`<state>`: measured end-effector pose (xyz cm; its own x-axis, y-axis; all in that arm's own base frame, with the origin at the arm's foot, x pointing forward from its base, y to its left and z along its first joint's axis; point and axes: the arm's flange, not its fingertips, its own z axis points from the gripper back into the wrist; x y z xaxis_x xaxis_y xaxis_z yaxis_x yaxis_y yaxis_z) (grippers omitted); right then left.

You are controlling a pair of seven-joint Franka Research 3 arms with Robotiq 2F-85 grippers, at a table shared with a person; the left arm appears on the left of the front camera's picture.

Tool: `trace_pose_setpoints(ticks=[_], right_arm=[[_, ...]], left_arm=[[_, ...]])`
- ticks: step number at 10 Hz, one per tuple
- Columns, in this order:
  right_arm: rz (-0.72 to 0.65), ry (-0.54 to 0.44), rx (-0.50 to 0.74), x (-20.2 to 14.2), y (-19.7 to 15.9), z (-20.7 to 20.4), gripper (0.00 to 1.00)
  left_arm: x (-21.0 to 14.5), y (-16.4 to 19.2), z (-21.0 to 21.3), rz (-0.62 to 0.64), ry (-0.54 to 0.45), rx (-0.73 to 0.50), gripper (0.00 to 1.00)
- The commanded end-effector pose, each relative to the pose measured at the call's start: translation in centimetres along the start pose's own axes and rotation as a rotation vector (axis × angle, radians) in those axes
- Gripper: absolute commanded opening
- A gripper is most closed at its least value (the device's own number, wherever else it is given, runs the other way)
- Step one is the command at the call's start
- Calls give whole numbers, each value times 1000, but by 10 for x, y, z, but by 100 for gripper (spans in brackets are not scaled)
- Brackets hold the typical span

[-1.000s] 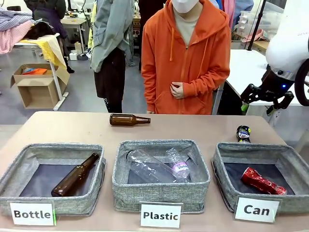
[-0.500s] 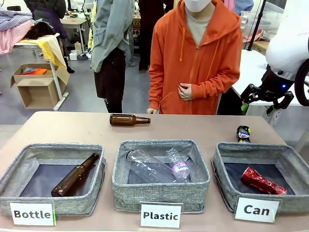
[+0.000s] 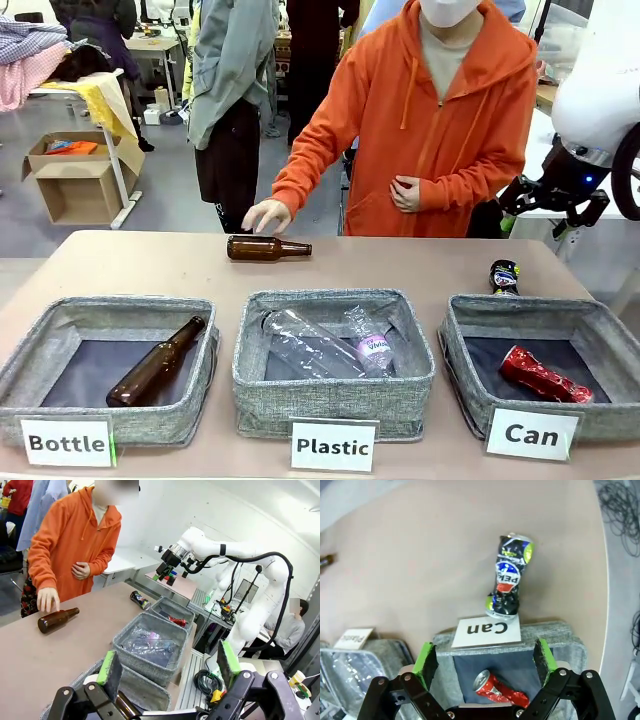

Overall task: Sort the can waste into the basket.
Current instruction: Pick up the can waste from the table and place it in the right Fabric basket.

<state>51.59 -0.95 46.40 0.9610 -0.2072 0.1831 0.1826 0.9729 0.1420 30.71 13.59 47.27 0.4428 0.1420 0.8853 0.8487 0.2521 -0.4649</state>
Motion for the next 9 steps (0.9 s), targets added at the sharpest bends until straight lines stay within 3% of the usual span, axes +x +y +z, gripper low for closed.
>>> trace_pose_setpoints(ticks=[1,9], right_arm=[[-29,10,-74,12,-8,-17,100],[-96,9,-118,39,-49,-98,100]], left_arm=[[0,-4,-1,10,-7,1,100],[0,-4,-1,10,-7,1,100]])
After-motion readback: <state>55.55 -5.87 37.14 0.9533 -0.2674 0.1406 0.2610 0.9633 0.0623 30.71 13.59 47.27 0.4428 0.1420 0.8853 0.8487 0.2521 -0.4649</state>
